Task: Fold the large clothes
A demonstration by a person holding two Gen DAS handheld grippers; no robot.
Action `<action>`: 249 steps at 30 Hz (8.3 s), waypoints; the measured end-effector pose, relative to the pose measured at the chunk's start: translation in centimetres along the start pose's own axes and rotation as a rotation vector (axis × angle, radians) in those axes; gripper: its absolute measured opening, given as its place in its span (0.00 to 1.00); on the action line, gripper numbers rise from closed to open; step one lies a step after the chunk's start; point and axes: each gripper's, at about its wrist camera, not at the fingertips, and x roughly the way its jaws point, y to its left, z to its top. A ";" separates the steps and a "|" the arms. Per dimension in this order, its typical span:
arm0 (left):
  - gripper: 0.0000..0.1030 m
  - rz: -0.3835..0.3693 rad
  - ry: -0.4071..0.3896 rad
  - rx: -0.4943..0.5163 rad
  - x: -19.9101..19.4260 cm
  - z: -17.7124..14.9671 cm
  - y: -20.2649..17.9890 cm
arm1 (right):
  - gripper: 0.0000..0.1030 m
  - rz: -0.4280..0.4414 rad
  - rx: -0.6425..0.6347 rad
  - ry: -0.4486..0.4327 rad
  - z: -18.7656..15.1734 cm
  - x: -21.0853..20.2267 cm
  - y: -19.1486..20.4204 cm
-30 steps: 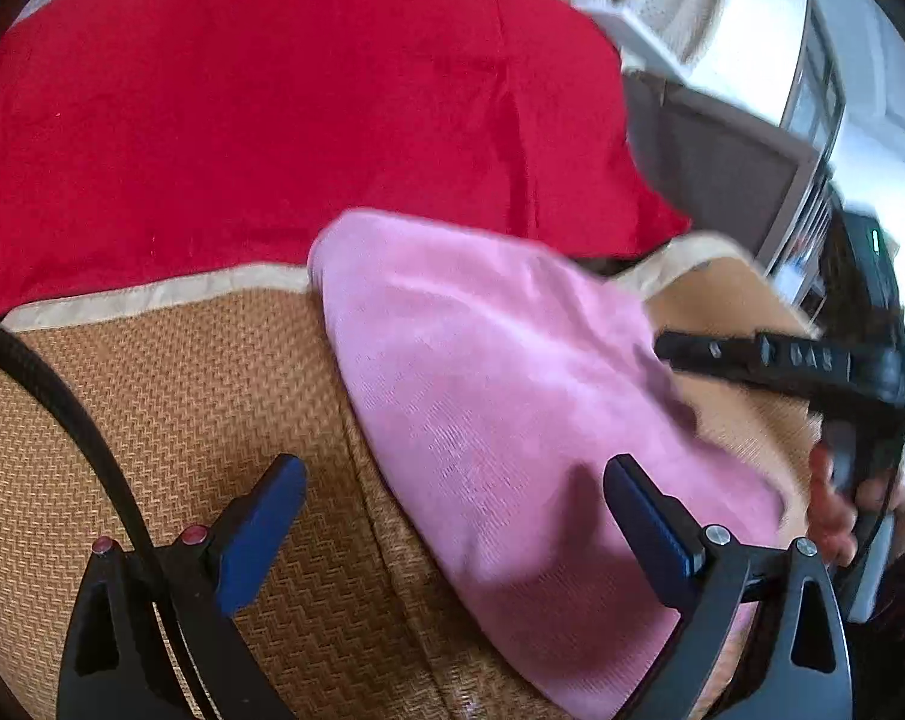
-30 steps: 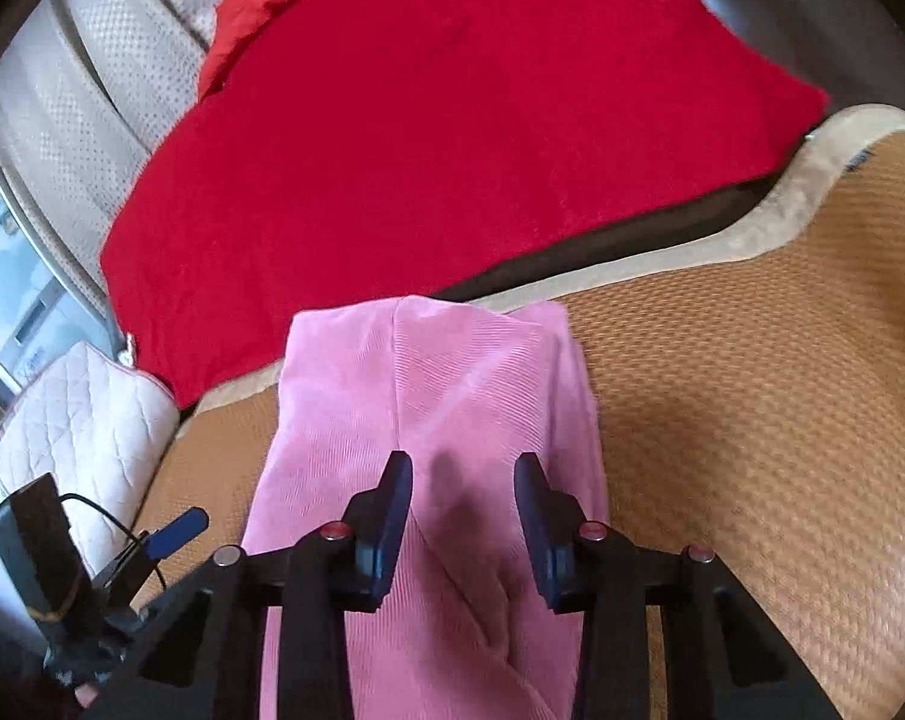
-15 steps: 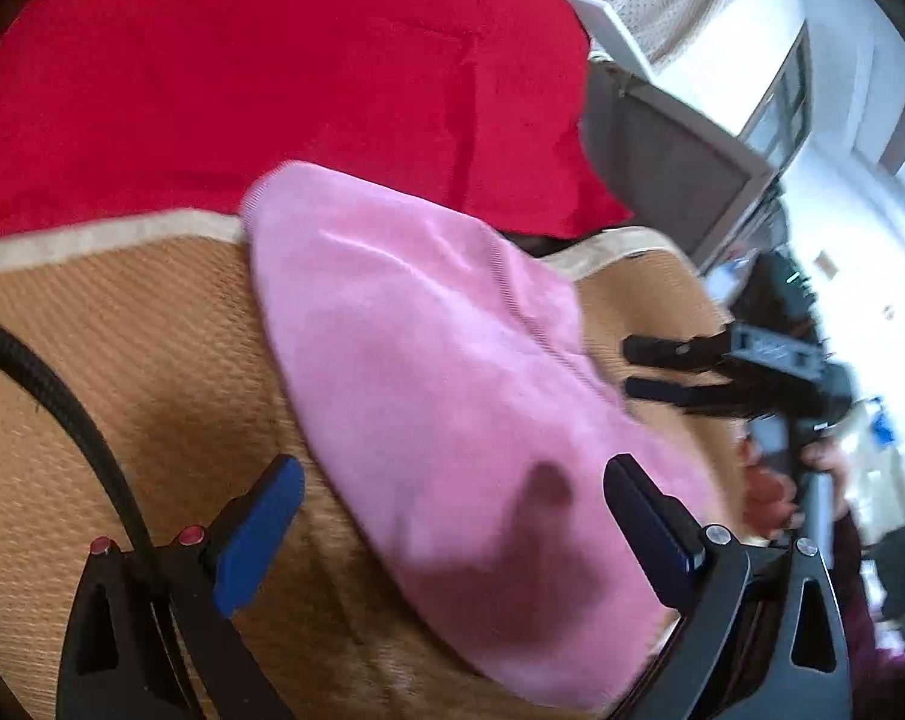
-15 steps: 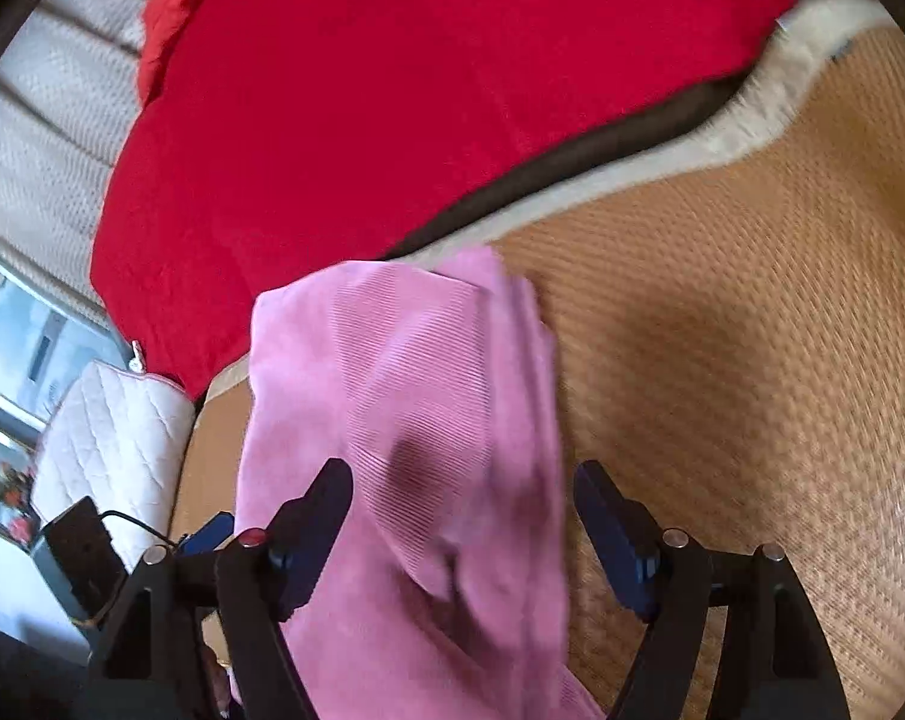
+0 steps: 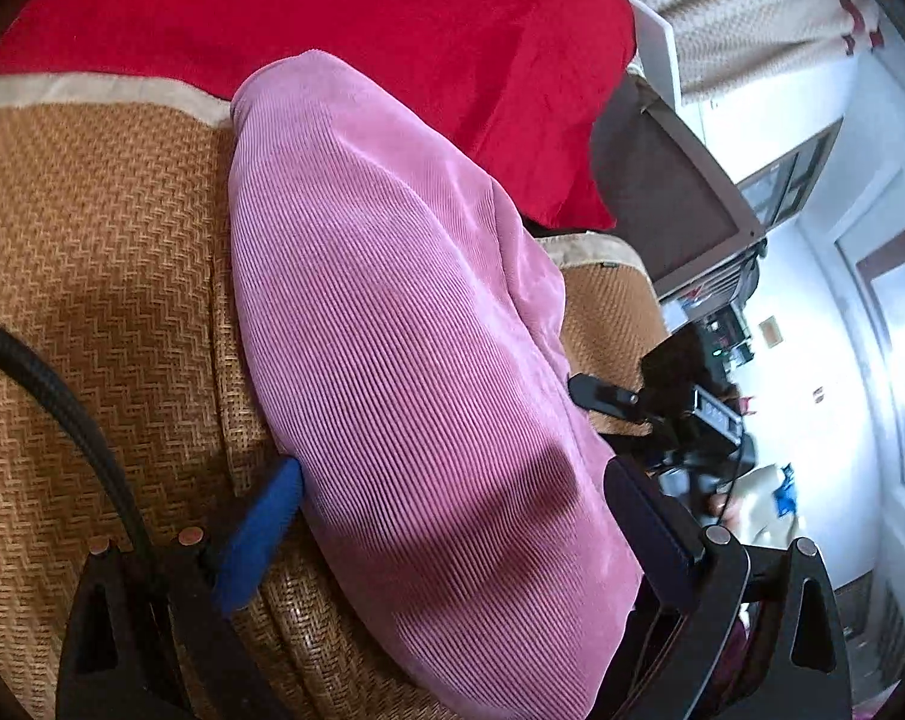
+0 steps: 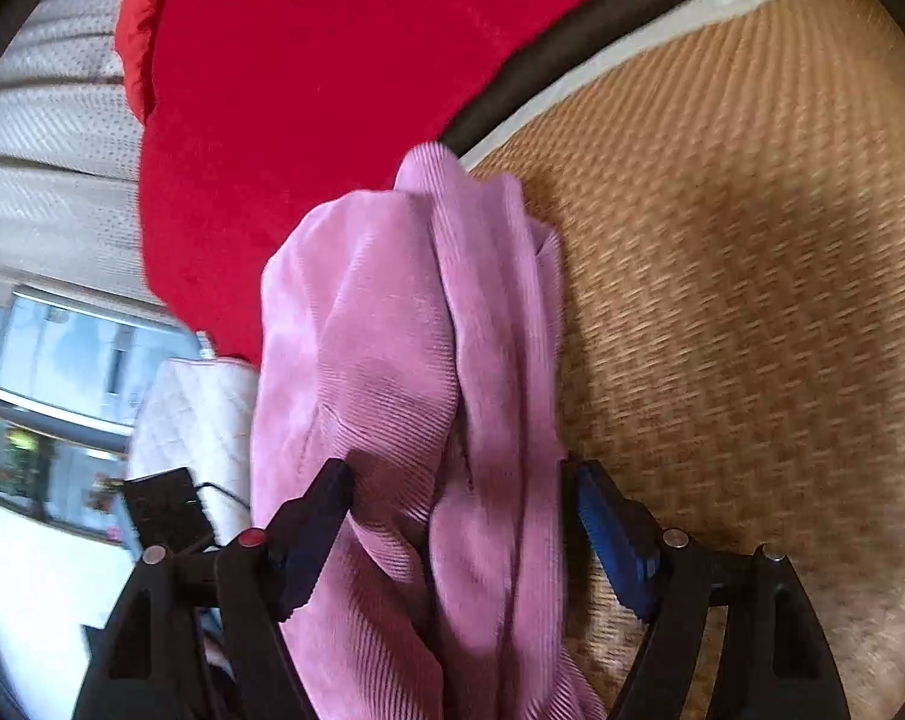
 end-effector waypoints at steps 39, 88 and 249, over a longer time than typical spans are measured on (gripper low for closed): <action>0.72 -0.018 -0.264 0.032 -11.2 0.1 2.5 | 0.64 0.222 -0.157 -0.063 -3.2 4.4 10.1; 0.87 0.432 -0.123 0.106 -6.0 -2.0 3.3 | 0.53 -0.228 -0.095 -0.169 0.5 8.8 10.1; 0.92 1.068 -0.741 0.413 -27.0 -15.5 -20.8 | 0.67 -0.709 -0.714 -0.706 -26.9 -10.5 34.6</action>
